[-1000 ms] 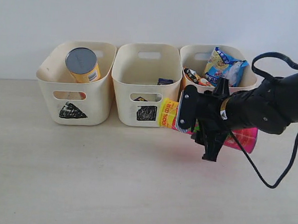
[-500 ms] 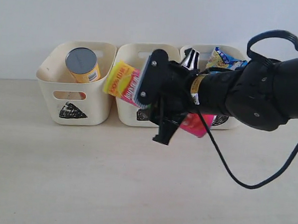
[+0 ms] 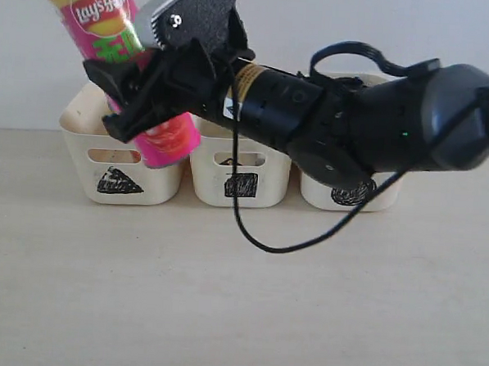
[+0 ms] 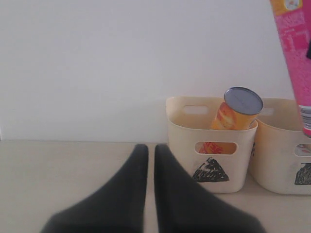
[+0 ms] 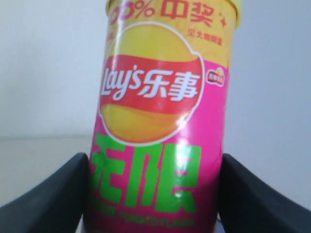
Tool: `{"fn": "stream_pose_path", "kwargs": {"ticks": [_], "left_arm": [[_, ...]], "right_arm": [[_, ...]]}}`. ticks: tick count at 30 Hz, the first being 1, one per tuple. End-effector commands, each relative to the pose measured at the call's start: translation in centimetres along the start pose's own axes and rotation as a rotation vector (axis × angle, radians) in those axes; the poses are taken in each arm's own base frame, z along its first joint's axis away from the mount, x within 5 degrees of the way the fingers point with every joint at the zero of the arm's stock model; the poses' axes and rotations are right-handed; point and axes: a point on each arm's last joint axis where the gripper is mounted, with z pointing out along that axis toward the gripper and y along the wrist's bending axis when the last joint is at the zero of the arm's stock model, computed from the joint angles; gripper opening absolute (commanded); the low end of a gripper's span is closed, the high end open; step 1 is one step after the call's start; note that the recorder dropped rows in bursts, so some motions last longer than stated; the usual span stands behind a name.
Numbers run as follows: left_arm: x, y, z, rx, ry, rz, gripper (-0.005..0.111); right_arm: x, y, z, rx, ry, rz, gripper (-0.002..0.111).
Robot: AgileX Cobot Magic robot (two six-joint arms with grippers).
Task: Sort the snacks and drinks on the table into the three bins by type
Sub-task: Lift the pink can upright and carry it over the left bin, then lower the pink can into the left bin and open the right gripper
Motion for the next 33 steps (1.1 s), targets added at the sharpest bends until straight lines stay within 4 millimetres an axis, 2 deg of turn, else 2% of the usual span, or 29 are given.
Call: {"fn": "stream_pose_path", "kwargs": {"ticks": [1, 9, 21, 26, 33], "left_arm": [[0.0, 0.0, 0.0, -0.004, -0.011, -0.014, 0.004], [0.0, 0.0, 0.0, -0.004, -0.011, -0.014, 0.004], [0.0, 0.0, 0.0, -0.004, -0.011, -0.014, 0.004], [0.0, 0.0, 0.0, -0.004, -0.011, -0.014, 0.004], [0.0, 0.0, 0.0, -0.004, -0.011, -0.014, 0.004]], "right_arm": [[0.2, -0.5, 3.1, -0.026, -0.143, 0.107, 0.0], [1.0, -1.9, 7.9, -0.026, -0.248, 0.177, 0.0], [2.5, -3.9, 12.7, 0.048, -0.308, 0.19, 0.0], [4.8, -4.5, 14.3, 0.097, -0.256, 0.18, 0.0], [7.8, -4.5, 15.2, 0.123, -0.251, 0.124, 0.0]]}}
